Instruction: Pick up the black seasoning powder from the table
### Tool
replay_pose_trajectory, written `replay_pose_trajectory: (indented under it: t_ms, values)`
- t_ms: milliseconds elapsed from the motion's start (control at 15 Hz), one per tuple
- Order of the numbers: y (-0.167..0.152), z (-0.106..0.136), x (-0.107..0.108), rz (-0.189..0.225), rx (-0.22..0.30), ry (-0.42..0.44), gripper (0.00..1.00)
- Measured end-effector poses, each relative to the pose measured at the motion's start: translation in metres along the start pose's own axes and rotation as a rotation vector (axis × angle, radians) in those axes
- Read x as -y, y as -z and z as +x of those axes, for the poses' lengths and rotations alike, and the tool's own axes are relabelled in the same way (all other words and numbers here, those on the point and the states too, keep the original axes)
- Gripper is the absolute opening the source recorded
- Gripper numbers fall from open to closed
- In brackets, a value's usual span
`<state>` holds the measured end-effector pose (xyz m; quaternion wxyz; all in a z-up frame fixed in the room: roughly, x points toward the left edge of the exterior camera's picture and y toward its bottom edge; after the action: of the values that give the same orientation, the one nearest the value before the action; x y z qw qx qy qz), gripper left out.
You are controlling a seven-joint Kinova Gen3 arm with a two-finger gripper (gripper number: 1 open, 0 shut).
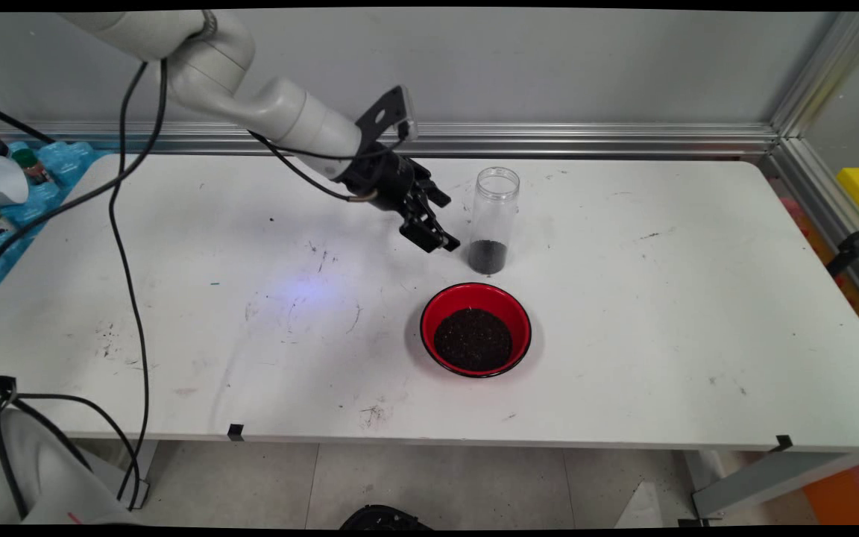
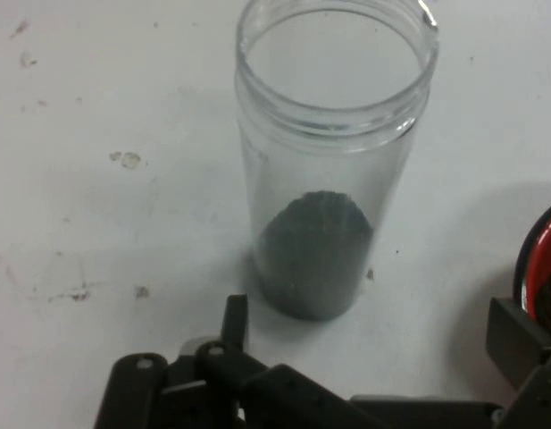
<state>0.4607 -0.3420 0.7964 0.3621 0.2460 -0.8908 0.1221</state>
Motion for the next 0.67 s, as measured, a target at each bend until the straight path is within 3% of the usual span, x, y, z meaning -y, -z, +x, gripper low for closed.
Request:
replay_pose_trajectory:
  t_ms: [667]
  values:
    - [-0.029, -0.014, -0.002, -0.004, -0.018, -0.009, 1.0]
